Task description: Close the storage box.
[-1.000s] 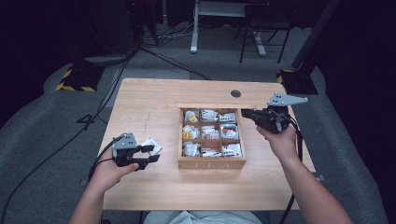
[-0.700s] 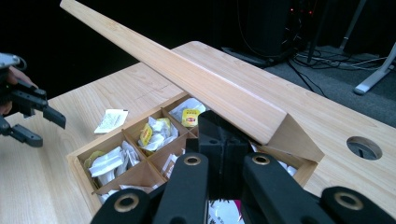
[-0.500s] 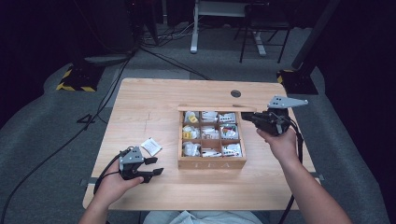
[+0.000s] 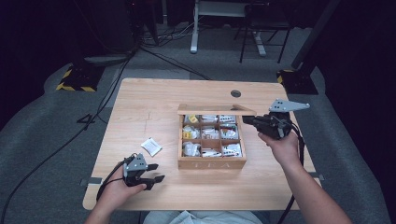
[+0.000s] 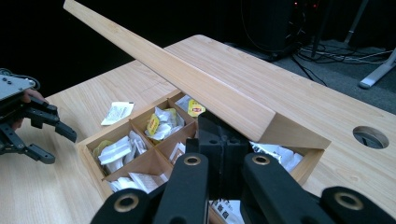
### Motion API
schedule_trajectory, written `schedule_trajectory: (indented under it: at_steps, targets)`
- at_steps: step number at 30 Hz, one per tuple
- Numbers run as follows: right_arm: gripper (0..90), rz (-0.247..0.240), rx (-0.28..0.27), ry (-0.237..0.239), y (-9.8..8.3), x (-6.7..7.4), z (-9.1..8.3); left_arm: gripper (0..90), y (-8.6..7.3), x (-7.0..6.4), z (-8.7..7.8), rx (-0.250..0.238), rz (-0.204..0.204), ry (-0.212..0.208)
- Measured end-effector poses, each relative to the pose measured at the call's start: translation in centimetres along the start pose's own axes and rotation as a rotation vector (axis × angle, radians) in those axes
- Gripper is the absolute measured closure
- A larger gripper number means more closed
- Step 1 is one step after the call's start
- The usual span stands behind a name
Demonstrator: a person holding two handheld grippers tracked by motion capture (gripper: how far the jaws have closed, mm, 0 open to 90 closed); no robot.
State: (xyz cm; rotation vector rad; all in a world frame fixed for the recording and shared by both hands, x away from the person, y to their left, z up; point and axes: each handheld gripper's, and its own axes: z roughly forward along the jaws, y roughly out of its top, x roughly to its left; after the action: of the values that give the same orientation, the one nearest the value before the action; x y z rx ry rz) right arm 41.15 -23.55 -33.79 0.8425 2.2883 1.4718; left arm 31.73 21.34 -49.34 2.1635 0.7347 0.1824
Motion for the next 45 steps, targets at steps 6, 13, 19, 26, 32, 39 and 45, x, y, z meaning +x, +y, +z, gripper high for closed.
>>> schedule_trajectory:
  at_steps: [6, 13, 19, 26, 32, 39, 45]
  targets:
    - [89.9, -0.015, 0.005, -0.011, -0.4, 0.3, -0.1, 45.8, -0.1, -0.2, 0.5, 0.027, 0.018, 0.020]
    - [89.8, -0.048, 0.011, -0.035, -0.9, 0.8, -0.1, 45.5, -0.2, -0.5, 1.1, 0.039, 0.018, 0.016]
    - [89.8, -0.045, 0.019, -0.046, -1.4, 0.8, -0.2, 45.0, -0.3, -0.6, 1.1, 0.040, 0.013, 0.014]
    - [89.7, 0.028, 0.039, -0.028, -2.5, 0.1, -0.5, 45.0, -0.3, -0.6, 1.1, 0.041, 0.010, 0.017]
    - [89.7, 0.042, 0.062, -0.022, -3.2, 0.3, -0.7, 44.8, -0.3, -0.7, 1.1, 0.039, 0.010, 0.018]
    - [89.6, 0.042, 0.084, -0.027, -3.8, 0.8, -0.8, 43.9, -0.3, -0.7, 1.2, 0.039, 0.004, 0.018]
    - [89.4, 0.048, 0.110, -0.025, -4.4, 1.0, -0.8, 42.6, -0.3, -0.7, 1.2, 0.041, 0.005, 0.016]
